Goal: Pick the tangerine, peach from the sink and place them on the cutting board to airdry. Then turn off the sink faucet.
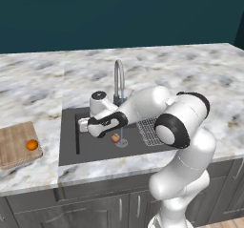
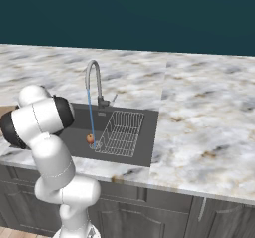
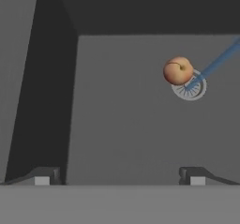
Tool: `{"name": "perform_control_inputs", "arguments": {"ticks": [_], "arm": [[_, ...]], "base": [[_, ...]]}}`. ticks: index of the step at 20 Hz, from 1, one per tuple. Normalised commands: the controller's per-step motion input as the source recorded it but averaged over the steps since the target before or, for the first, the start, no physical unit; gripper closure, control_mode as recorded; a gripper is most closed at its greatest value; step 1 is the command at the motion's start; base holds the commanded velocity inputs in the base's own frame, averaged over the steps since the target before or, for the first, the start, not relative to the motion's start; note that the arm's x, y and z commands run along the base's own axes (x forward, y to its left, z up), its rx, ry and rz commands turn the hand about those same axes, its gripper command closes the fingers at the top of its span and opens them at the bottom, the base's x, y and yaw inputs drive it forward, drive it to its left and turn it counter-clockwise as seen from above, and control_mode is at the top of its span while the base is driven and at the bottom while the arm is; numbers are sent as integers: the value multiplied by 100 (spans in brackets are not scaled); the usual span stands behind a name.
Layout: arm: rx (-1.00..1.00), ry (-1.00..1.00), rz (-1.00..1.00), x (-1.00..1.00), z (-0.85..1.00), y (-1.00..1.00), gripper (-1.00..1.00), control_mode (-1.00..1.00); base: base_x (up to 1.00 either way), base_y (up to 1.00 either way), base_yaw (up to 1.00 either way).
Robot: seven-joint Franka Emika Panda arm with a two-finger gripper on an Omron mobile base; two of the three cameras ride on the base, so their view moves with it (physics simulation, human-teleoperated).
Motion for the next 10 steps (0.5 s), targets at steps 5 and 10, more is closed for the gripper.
{"name": "perform_control_inputs", "arguments": {"ticks": [5,10], "arm": [[-1,0,0,0,-6,-27,-100,-100],[-1,0,0,0,-5,-26,-100,-100]], "base": [[0,0,0],[0,0,0]]}}
